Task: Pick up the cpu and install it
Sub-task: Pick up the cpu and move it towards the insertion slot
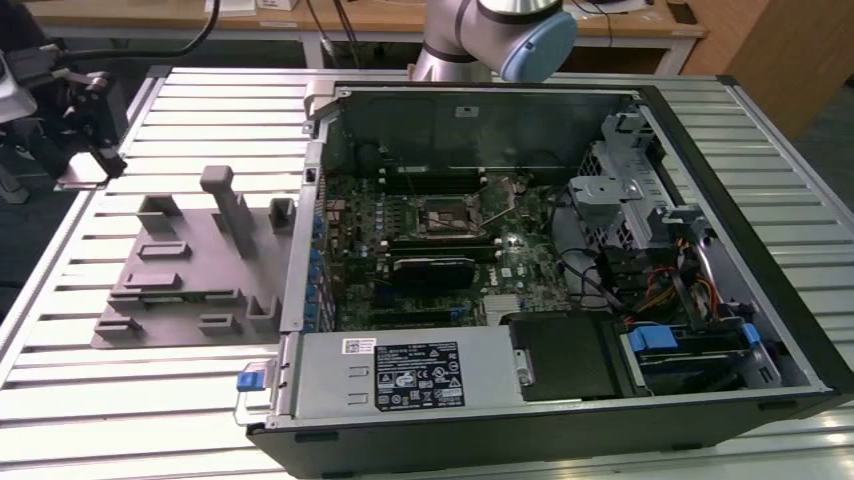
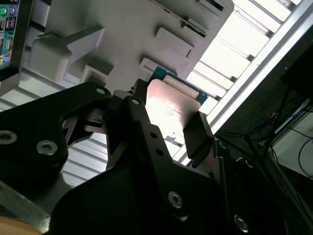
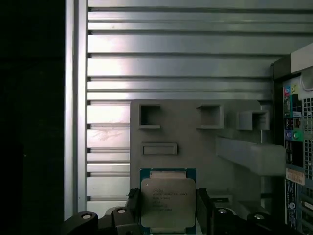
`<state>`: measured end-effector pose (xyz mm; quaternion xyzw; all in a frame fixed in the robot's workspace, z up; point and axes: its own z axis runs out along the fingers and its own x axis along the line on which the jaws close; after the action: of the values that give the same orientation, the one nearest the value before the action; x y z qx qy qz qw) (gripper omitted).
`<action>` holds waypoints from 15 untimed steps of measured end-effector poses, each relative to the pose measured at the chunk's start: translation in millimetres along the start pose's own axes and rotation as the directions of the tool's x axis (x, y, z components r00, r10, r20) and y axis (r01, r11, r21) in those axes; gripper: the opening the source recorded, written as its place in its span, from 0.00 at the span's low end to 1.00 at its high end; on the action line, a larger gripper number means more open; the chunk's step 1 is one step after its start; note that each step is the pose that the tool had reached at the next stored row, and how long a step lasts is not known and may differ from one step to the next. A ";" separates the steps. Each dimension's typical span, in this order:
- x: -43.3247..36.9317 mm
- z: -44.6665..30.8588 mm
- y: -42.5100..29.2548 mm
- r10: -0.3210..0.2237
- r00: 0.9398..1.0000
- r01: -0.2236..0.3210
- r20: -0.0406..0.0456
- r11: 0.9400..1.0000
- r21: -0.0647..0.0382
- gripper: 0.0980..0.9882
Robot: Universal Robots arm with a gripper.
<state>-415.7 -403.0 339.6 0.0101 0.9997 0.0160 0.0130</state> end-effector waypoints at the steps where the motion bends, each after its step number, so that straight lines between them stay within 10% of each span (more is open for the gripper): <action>1: -0.1 -3.3 0.1 0.000 1.000 0.000 0.001 1.000 0.000 0.50; 15: -1.0 -37.1 1.7 0.000 1.000 0.000 0.007 1.000 0.000 0.50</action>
<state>-415.7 -402.5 376.7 0.0100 0.9997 0.0161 0.0165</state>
